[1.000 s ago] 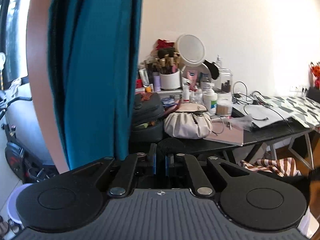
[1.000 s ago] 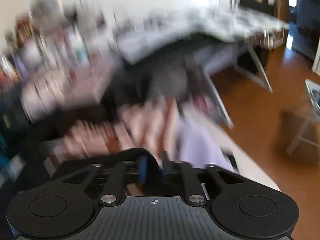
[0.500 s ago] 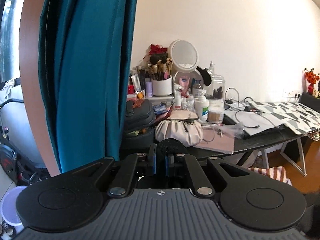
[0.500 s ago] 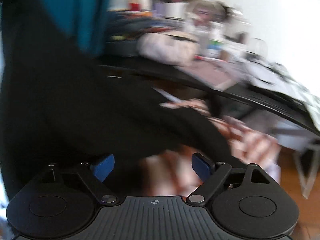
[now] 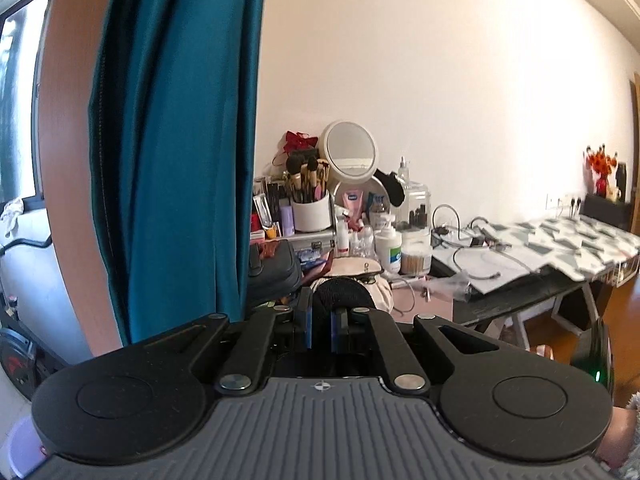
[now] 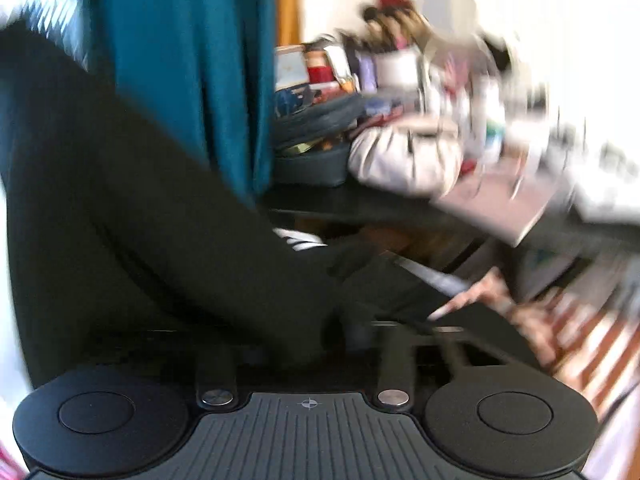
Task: Fold clothes
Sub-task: 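Lift the black garment off the pile with both grippers, then carry the black garment with both grippers toward the patterned table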
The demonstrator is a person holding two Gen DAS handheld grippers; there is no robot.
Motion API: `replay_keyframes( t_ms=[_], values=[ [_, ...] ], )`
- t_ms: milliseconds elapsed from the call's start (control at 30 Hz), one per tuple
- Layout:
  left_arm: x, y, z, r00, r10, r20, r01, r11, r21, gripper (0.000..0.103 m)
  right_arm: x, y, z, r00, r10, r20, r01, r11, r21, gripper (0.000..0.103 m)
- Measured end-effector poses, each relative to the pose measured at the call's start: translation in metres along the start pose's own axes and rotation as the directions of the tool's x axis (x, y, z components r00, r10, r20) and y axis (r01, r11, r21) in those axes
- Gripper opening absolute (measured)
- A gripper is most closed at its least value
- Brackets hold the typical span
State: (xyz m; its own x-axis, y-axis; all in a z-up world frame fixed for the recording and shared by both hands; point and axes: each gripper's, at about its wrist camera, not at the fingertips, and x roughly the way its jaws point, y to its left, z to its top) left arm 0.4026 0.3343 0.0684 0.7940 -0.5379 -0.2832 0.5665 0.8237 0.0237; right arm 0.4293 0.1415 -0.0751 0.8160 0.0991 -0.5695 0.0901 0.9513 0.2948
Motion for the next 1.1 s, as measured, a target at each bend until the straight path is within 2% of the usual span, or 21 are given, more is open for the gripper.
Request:
replay_keyframes(
  t_ms=[100, 233, 300, 367, 467, 600, 667, 733, 800, 867, 933, 967, 1067, 1100],
  values=[
    [-0.003, 0.006, 0.004, 1.000, -0.011, 0.025, 0.012, 1.000, -0.027, 0.008, -0.028, -0.021, 0.020, 0.995, -0.013, 0.098, -0.001, 0.989, 0.147, 0.008],
    [-0.008, 0.008, 0.019, 0.992, -0.074, 0.098, 0.078, 0.996, -0.036, 0.008, -0.085, -0.050, 0.054, 0.975, -0.033, 0.220, -0.042, 0.944, 0.328, 0.008],
    [-0.010, 0.002, 0.032, 0.980, -0.117, 0.162, 0.122, 0.992, -0.022, 0.008, -0.119, -0.054, 0.069, 0.954, -0.052, 0.296, -0.061, 0.931, 0.359, 0.008],
    [-0.013, -0.006, 0.047, 0.957, -0.167, 0.239, 0.172, 0.985, -0.001, 0.008, -0.154, -0.055, 0.079, 0.919, -0.086, 0.384, -0.066, 0.928, 0.366, 0.007],
    [-0.016, -0.019, 0.066, 0.903, -0.264, 0.338, 0.273, 0.962, 0.022, 0.008, -0.208, -0.052, 0.093, 0.847, -0.155, 0.509, -0.042, 0.934, 0.355, 0.007],
    [-0.010, -0.034, 0.084, 0.804, -0.412, 0.428, 0.460, 0.888, -0.009, 0.008, -0.278, -0.042, 0.104, 0.739, -0.266, 0.619, 0.085, 0.948, 0.306, 0.007],
    [-0.008, -0.046, 0.089, 0.764, -0.454, 0.459, 0.519, 0.855, -0.019, 0.008, -0.305, -0.043, 0.103, 0.713, -0.311, 0.628, 0.148, 0.943, 0.298, 0.007],
    [-0.009, -0.067, 0.091, 0.728, -0.486, 0.485, 0.542, 0.840, 0.028, 0.008, -0.331, -0.044, 0.101, 0.688, -0.354, 0.634, 0.210, 0.933, 0.292, 0.007],
    [-0.012, -0.093, 0.094, 0.687, -0.538, 0.487, 0.574, 0.814, 0.089, 0.008, -0.349, -0.051, 0.092, 0.664, -0.389, 0.639, 0.238, 0.920, 0.312, 0.007],
    [-0.013, -0.120, 0.098, 0.641, -0.607, 0.469, 0.633, 0.764, 0.124, 0.008, -0.365, -0.064, 0.079, 0.649, -0.412, 0.640, 0.248, 0.910, 0.334, 0.007],
    [-0.010, -0.150, 0.103, 0.599, -0.668, 0.442, 0.689, 0.711, 0.140, 0.008, -0.379, -0.080, 0.064, 0.651, -0.430, 0.626, 0.270, 0.901, 0.338, 0.007],
    [-0.007, -0.166, 0.105, 0.584, -0.687, 0.432, 0.709, 0.691, 0.140, 0.008, -0.384, -0.087, 0.054, 0.653, -0.441, 0.615, 0.287, 0.896, 0.338, 0.007],
    [-0.003, -0.224, 0.109, 0.561, -0.711, 0.424, 0.730, 0.667, 0.153, 0.008, -0.399, -0.116, 0.018, 0.670, -0.459, 0.583, 0.317, 0.887, 0.334, 0.007],
    [-0.003, -0.246, 0.110, 0.548, -0.720, 0.426, 0.741, 0.654, 0.153, 0.008, -0.407, -0.128, 0.006, 0.677, -0.459, 0.575, 0.320, 0.887, 0.332, 0.007]
  ],
)
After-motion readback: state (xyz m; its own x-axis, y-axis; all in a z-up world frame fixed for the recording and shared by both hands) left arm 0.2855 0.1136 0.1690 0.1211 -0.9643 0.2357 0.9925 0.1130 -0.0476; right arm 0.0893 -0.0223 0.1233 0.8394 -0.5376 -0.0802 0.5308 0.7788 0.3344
